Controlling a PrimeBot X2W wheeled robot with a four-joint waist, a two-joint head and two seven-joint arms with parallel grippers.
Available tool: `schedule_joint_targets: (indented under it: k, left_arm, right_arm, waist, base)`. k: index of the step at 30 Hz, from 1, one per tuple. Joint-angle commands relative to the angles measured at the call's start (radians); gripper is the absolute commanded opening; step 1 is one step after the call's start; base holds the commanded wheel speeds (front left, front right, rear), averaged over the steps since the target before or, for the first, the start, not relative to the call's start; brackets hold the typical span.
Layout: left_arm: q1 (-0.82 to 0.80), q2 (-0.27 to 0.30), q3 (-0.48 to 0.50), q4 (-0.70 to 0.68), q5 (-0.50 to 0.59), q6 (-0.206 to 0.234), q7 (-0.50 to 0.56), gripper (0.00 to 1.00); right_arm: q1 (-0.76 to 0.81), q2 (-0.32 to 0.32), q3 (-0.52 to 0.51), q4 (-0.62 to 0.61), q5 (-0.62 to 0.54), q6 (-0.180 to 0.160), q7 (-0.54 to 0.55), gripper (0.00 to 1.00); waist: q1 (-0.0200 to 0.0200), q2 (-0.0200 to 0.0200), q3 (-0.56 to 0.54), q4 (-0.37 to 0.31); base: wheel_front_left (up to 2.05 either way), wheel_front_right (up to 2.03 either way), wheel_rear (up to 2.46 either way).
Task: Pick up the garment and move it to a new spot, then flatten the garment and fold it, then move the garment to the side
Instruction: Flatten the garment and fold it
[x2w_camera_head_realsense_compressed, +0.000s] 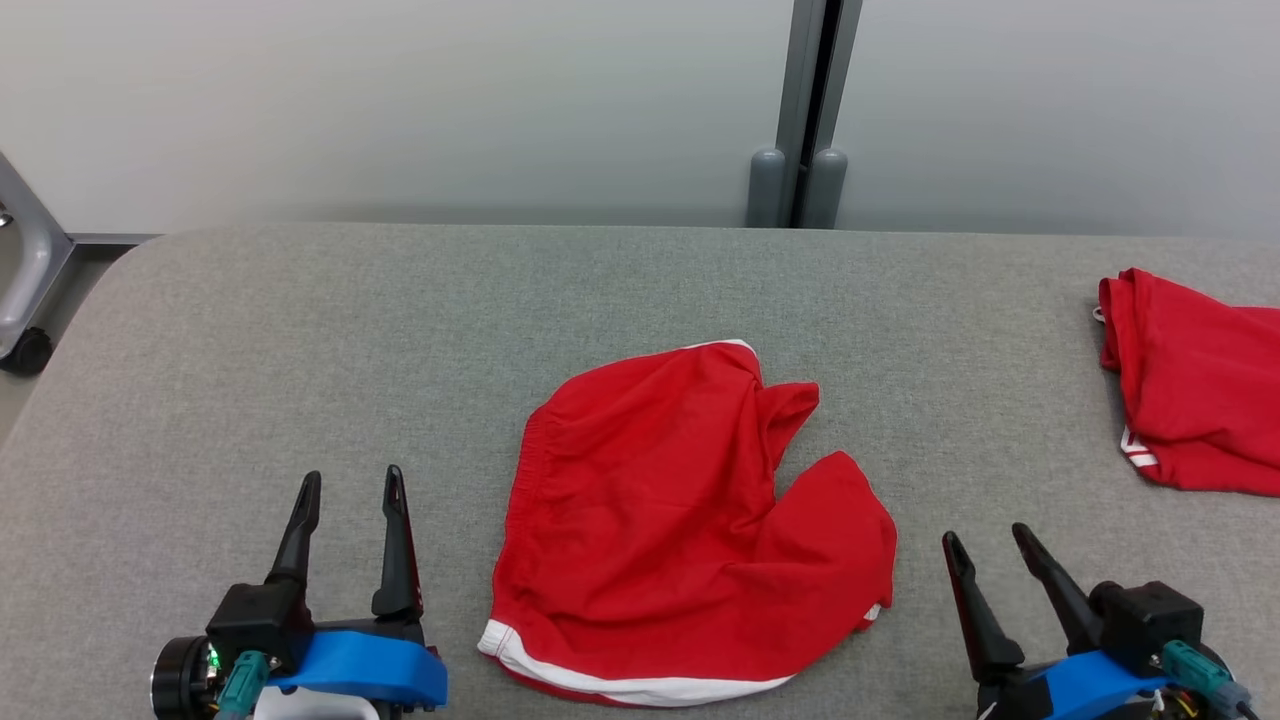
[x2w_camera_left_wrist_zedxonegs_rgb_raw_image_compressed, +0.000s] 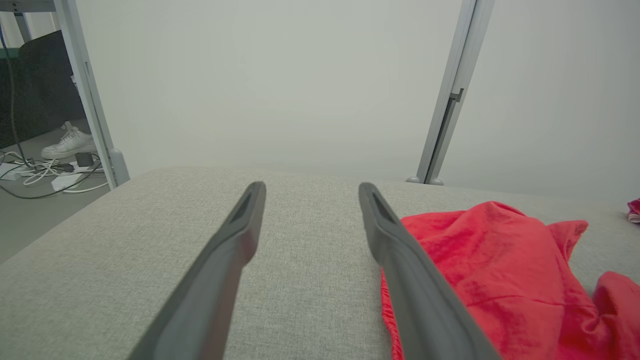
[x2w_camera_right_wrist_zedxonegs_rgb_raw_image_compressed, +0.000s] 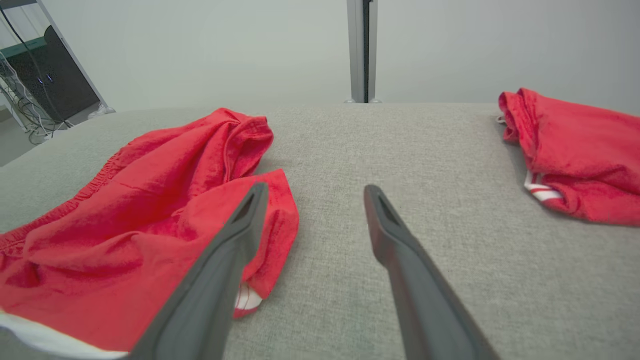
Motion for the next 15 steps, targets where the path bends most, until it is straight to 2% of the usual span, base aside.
schedule_joint_targets:
  k: [1, 8, 15]
  left_arm:
    - [-0.009, 0.005, 0.000, 0.001, 0.004, -0.004, -0.004, 1.00]
    - [-0.019, -0.001, -0.013, 0.004, 0.009, -0.012, -0.004, 1.00]
    - [-0.032, -0.005, -0.017, 0.010, 0.013, -0.014, -0.004, 1.00]
  right_arm:
    - [0.018, 0.003, 0.002, -0.007, -0.004, 0.001, 0.006, 1.00]
    - [0.062, 0.007, 0.029, -0.019, -0.010, 0.001, 0.041, 1.00]
    - [0.039, 0.001, 0.052, 0.078, -0.018, 0.001, 0.040, 1.00]
  waist:
    - [0.0000, 0.0000, 0.000, 0.001]
    - [0.0000, 0.0000, 0.014, 0.018]
    - [0.0000, 0.0000, 0.037, 0.050]
  base:
    - [0.00, 0.00, 0.00]
    - [0.00, 0.00, 0.00]
    - [0.00, 0.00, 0.00]
